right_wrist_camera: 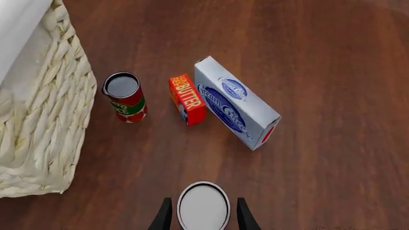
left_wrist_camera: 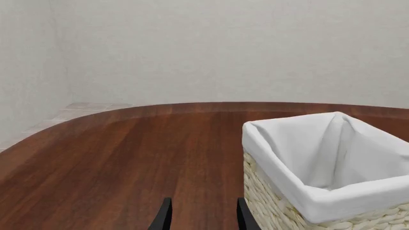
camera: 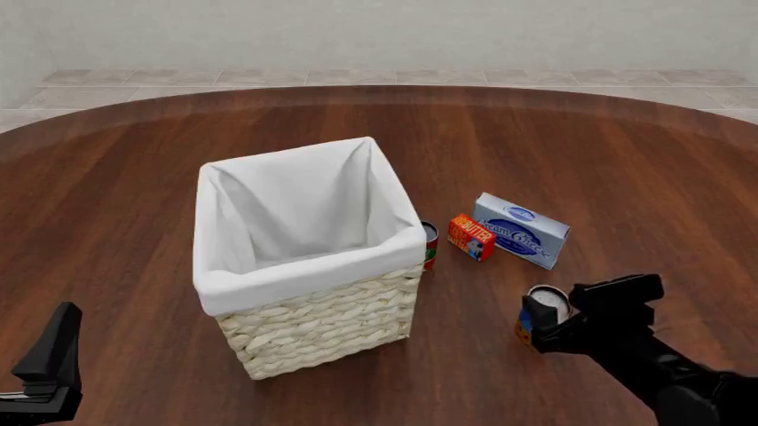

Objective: Pick up the alphabet soup and put it in the basket.

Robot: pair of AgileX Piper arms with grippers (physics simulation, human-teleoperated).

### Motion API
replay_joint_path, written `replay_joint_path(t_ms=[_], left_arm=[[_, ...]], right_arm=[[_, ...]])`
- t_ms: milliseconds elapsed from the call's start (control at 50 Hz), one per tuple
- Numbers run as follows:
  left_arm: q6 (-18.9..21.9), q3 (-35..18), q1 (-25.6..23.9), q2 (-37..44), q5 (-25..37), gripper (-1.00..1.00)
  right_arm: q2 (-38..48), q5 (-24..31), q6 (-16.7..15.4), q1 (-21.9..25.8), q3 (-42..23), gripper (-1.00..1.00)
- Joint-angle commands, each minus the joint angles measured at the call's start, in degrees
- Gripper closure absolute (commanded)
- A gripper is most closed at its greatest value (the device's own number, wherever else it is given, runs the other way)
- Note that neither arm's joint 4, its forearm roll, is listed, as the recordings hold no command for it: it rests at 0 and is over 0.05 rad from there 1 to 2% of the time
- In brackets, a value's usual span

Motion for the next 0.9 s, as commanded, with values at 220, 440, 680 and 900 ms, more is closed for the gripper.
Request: replay_joint_path(t_ms=[220,440,680,900], left_arm=[[0.03,0.0,0.1,0.0,-0.08,-1.0],[0.02,0.0,0.12,0.0,-0.09,-1.0],[0.03,0.01,0.16,-0.01,-0.3,-1.0],[0.28,0.0,0.02,0.0,-0.09,-1.0]], right_arm=[[4.02,-2.4,0.16,-0.23,-0.24,-1.0],[5.48,-3.6,0.38,0.11,-0.06,-1.0],[8.3,-5.58,0.27,-0.13,0.06,-1.0],[10.97,-7.54,0.54,-0.11,0.18,-1.0]])
